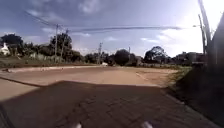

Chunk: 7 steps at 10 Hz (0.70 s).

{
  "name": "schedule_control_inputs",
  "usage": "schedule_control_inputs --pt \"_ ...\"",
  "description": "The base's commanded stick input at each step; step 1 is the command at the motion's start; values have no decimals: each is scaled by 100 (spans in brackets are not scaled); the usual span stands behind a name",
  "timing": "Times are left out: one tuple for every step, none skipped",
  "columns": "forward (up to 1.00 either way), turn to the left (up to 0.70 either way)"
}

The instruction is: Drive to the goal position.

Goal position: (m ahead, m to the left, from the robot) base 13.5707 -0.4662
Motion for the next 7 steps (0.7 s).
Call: schedule_control_inputs --pt "70 -35" --pt "70 -35" --pt "70 -35" --pt "68 -34" --pt "68 -10" --pt "68 0" --pt "68 0"
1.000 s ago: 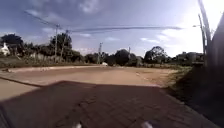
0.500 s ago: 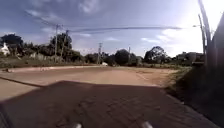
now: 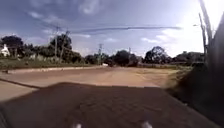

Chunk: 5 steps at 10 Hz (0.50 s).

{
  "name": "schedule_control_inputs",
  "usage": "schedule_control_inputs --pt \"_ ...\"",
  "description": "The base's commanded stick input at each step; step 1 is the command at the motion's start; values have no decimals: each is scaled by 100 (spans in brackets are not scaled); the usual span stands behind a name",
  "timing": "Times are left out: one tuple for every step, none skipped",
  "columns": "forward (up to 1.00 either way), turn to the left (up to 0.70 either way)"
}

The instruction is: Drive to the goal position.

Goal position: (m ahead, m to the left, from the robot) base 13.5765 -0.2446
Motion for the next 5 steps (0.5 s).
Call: schedule_control_inputs --pt "68 0" --pt "68 0" --pt "68 0" --pt "68 0" --pt "68 0"
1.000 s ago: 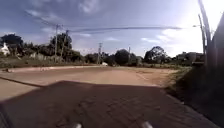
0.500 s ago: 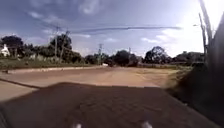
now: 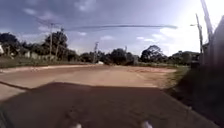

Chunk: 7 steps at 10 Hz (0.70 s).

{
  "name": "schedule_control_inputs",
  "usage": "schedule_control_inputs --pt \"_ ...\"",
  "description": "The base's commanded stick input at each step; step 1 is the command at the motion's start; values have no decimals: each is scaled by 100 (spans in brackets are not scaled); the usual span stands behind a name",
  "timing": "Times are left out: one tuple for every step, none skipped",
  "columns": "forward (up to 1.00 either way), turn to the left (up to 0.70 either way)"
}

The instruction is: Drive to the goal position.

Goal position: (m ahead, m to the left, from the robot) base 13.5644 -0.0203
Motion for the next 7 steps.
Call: schedule_control_inputs --pt "68 0" --pt "68 0" --pt "68 0" --pt "68 0" --pt "68 0" --pt "68 0" --pt "68 -22"
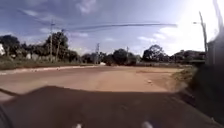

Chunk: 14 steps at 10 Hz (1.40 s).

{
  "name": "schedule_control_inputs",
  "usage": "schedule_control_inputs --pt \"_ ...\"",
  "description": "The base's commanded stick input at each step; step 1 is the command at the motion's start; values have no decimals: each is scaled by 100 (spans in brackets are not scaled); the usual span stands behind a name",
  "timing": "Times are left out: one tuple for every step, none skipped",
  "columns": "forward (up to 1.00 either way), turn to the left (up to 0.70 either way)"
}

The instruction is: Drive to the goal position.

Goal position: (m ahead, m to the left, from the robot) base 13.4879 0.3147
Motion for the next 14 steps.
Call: schedule_control_inputs --pt "68 -29" --pt "68 -34" --pt "68 -34" --pt "68 -34" --pt "68 -34" --pt "68 -29" --pt "68 -18" --pt "68 -7" --pt "68 0" --pt "68 0" --pt "68 0" --pt "68 0" --pt "68 0" --pt "68 0"
